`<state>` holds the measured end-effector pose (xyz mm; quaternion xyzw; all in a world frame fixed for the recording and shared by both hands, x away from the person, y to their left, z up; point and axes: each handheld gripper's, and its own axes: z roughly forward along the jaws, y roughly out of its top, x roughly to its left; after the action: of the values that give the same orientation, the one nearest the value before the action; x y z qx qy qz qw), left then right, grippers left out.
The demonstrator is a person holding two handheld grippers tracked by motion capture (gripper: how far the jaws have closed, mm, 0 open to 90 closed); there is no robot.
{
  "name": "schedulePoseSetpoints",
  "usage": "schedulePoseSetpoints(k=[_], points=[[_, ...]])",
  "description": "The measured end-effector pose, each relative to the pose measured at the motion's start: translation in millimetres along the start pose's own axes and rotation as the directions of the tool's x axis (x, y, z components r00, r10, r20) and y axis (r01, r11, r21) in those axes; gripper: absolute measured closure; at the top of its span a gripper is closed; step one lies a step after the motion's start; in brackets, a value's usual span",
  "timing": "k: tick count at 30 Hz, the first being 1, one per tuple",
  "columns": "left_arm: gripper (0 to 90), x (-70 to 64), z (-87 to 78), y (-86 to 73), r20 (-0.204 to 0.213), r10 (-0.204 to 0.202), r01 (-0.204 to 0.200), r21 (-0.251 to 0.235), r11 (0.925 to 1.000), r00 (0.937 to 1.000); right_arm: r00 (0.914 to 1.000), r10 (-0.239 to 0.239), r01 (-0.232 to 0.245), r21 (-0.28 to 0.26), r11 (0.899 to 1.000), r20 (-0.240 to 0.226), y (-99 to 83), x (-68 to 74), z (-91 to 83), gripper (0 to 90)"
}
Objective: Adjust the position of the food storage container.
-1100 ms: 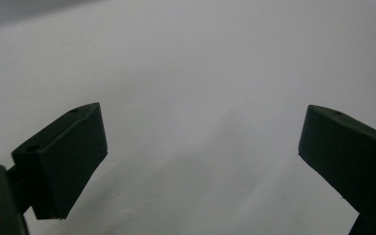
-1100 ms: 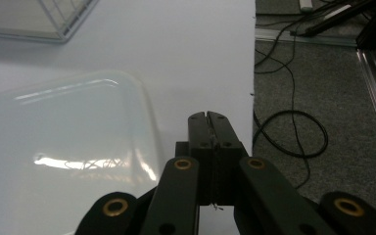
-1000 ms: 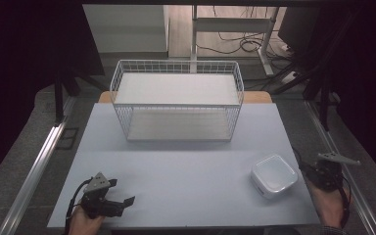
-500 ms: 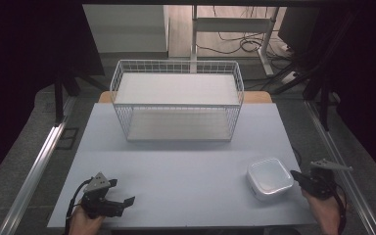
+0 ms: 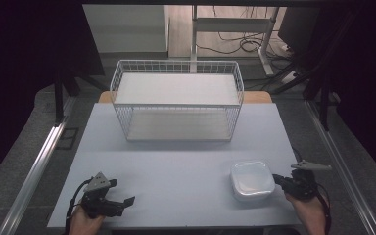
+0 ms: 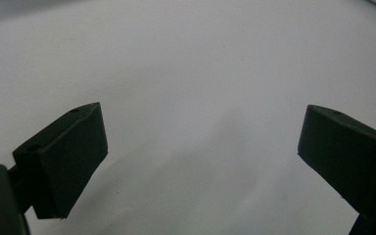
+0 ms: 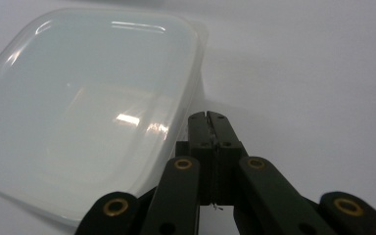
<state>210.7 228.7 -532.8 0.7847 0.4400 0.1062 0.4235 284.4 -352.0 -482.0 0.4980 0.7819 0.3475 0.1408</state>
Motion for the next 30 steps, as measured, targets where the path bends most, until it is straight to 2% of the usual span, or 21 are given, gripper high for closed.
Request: schedulePoseSetpoints(k=[2, 3, 4, 6, 9, 10, 11, 12, 13, 14, 16, 17, 18, 19, 22, 23, 26, 27, 28, 29, 30], points=[[4.5, 0.3, -0.2, -0.1, 0.001, -0.004, 0.004, -0.001, 1.0000, 1.0000, 0.9998, -0.017, 0.017, 0.007, 1.000, -0.014, 2.1, 8.8, 3.8, 89.1], [4.6, 0.7, -0.4, -0.1, 0.002, -0.006, 0.006, -0.003, 1.0000, 1.0000, 0.9988, -0.036, 0.037, 0.014, 0.999, -0.031, 4.6, 18.0, 8.4, 89.1], [4.6, 0.7, -0.4, -0.1, 0.002, -0.006, 0.006, -0.003, 1.0000, 1.0000, 0.9988, -0.036, 0.037, 0.014, 0.999, -0.031, 4.6, 18.0, 8.4, 89.1], [4.6, 0.7, -0.3, 0.0, 0.003, -0.007, 0.007, -0.003, 1.0000, 1.0000, 0.9962, -0.065, 0.067, 0.024, 0.997, -0.058, 8.6, 31.8, 16.3, 89.1], [4.6, 0.4, 0.3, 0.0, 0.004, -0.009, 0.009, 0.000, 1.0000, 0.9999, 0.9929, -0.076, 0.079, 0.033, 0.996, -0.092, 13.2, 45.1, 24.0, 89.1], [4.6, 0.4, 0.3, 0.0, 0.004, -0.009, 0.009, 0.000, 1.0000, 0.9999, 0.9929, -0.076, 0.079, 0.033, 0.996, -0.092, 13.2, 45.1, 24.0, 89.1], [4.7, 0.4, 0.4, 0.0, 0.005, -0.009, 0.009, 0.001, 1.0000, 0.9999, 0.9902, -0.085, 0.090, 0.041, 0.995, -0.111, 16.5, 54.6, 29.2, 89.1], [4.7, 0.4, 0.4, 0.0, 0.005, -0.009, 0.009, 0.001, 1.0000, 0.9999, 0.9902, -0.085, 0.090, 0.041, 0.995, -0.111, 16.5, 54.6, 29.2, 89.1], [4.8, 0.4, 0.4, 0.0, 0.006, -0.010, 0.010, 0.001, 1.0000, 0.9999, 0.9863, -0.099, 0.106, 0.044, 0.993, -0.132, 20.2, 64.7, 35.4, 89.1], [4.8, 0.5, 0.4, 0.1, 0.007, -0.010, 0.010, 0.000, 0.9999, 0.9999, 0.9863, -0.099, 0.106, 0.044, 0.993, -0.132, 20.2, 64.7, 35.4, 89.1], [5.0, 0.7, 0.1, 0.0, 0.008, -0.013, 0.013, -0.001, 0.9999, 0.9999, 0.9813, -0.116, 0.125, 0.049, 0.991, -0.153, 23.4, 74.3, 42.2, 89.1], [5.2, 1.3, 0.0, 0.1, 0.010, -0.012, 0.012, -0.002, 0.9999, 0.9999, 0.9746, -0.132, 0.144, 0.055, 0.988, -0.181, 26.4, 85.5, 49.6, 89.1], [5.2, 1.3, 0.0, 0.1, 0.010, -0.012, 0.012, -0.002, 0.9999, 0.9999, 0.9746, -0.132, 0.144, 0.055, 0.988, -0.181, 26.4, 85.5, 49.6, 89.1], [5.3, 1.4, 0.0, 0.1, 0.011, -0.013, 0.013, -0.002, 0.9999, 0.9999, 0.9701, -0.143, 0.157, 0.058, 0.986, -0.196, 28.4, 94.5, 54.1, 89.1], [5.3, 1.0, 0.4, 0.1, 0.012, -0.016, 0.016, -0.001, 0.9999, 0.9998, 0.9639, -0.157, 0.172, 0.055, 0.983, -0.215, 31.0, 103.1, 58.8, 89.1], [5.2, 1.0, 0.7, 0.3, 0.013, -0.010, 0.010, 0.000, 0.9999, 0.9999, 0.9580, -0.164, 0.182, 0.057, 0.982, -0.235, 33.8, 111.8, 63.5, 89.1], [5.2, 0.9, 0.7, 0.3, 0.014, -0.009, 0.009, 0.002, 1.0000, 0.9999, 0.9521, -0.176, 0.195, 0.056, 0.979, -0.250, 36.5, 120.6, 68.7, 89.1], [5.2, 0.8, 0.5, 0.4, 0.014, -0.009, 0.009, 0.001, 1.0000, 0.9999, 0.9450, -0.187, 0.209, 0.057, 0.976, -0.268, 39.2, 128.7, 73.7, 89.0], [5.2, 0.8, 0.4, 0.4, 0.015, -0.008, 0.008, 0.000, 1.0000, 0.9999, 0.9413, -0.192, 0.215, 0.055, 0.975, -0.278, 40.8, 132.7, 76.2, 89.0], [5.2, 0.8, 0.4, 0.4, 0.015, -0.008, 0.008, 0.000, 1.0000, 0.9999, 0.9413, -0.192, 0.215, 0.055, 0.975, -0.278, 40.8, 132.7, 76.2, 89.0], [5.2, 0.7, 0.4, 0.5, 0.014, -0.007, 0.007, 0.001, 1.0000, 0.9999, 0.9349, -0.203, 0.228, 0.054, 0.972, -0.291, 44.2, 140.8, 81.2, 89.0]])
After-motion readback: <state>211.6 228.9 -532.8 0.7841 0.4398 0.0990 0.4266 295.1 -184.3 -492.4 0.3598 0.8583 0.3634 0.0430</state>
